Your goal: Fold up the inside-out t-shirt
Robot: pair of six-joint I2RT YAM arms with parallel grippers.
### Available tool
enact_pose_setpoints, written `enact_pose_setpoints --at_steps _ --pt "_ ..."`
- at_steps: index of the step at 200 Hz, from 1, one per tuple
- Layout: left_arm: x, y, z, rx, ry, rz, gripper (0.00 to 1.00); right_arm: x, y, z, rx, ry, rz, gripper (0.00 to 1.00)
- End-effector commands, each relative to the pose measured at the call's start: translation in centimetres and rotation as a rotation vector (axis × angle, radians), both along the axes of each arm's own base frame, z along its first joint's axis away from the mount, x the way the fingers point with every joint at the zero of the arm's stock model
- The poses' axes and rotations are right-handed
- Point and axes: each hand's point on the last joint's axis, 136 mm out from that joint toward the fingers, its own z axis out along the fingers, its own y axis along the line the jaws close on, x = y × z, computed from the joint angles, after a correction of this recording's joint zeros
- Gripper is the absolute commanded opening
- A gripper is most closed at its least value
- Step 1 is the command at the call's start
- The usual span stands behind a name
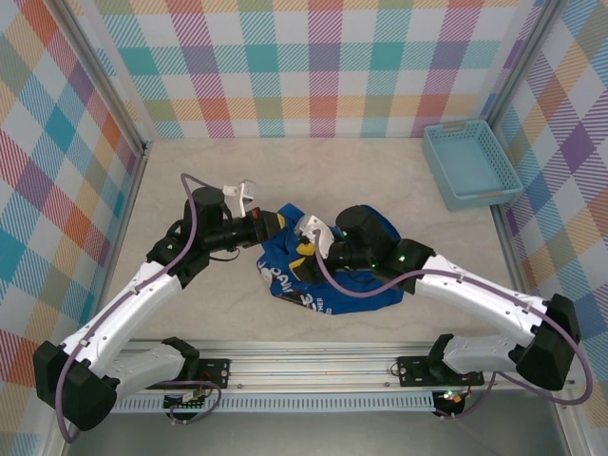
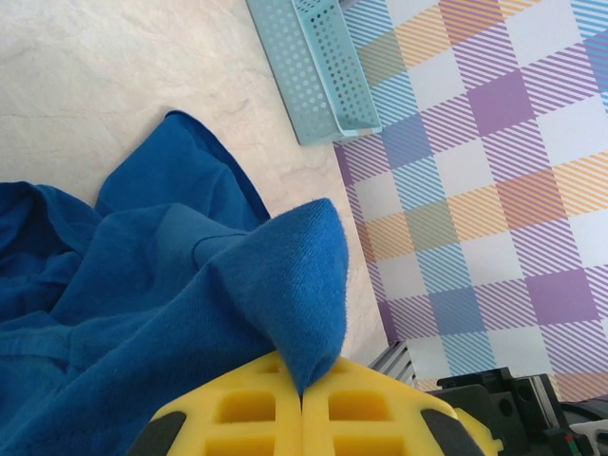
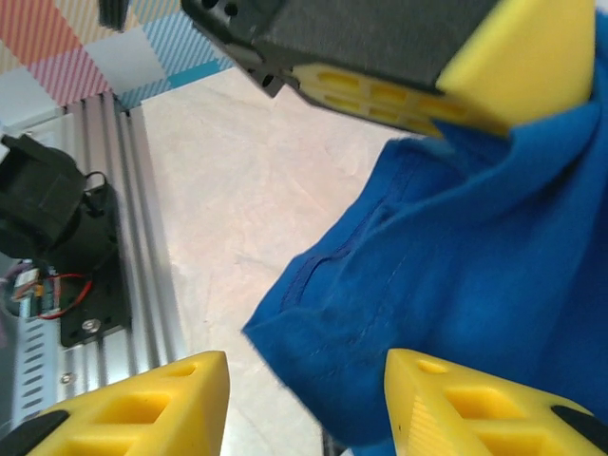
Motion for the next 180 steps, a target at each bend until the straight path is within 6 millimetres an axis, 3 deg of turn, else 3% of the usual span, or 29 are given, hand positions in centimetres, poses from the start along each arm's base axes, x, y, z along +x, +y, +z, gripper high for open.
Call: enact_pose_setpoints --at_steps 1,49,88,112,120,158,180 --pt "0.1 0.0 0.7 -0.025 -0.02 -0.006 0.0 1.3 0.4 0.8 -0.041 -0.099 -0.027 0.47" --pt "0.1 -0.1 0.8 -0.026 -0.02 -0.013 0.0 2.5 1.2 0.2 -0.072 -0.121 -0.041 0.45" --pt "0.3 0.1 0.0 -0.004 -0.011 -0.002 0.0 2.4 1.1 0.4 -0.051 -0.117 -0.052 0.18" --pt "0.9 0.7 -1.4 0.056 -0.002 0.036 0.0 1.8 0.0 0.6 -0.033 -0.095 -0.065 0.01" --pt "1.2 1.0 -2.1 0.084 -0.001 0.049 0.0 1.8 -0.6 0.5 -0.028 -0.065 -0.076 0.0" --pt "1.5 1.4 -4.1 0.162 -0.027 0.042 0.39 3.2 -4.4 -1.0 0.067 0.205 -0.201 0.0" --pt "1.0 1.7 -5.1 0.177 -0.055 0.037 0.51 4.2 -6.0 -1.4 0.141 0.299 -0.251 0.0"
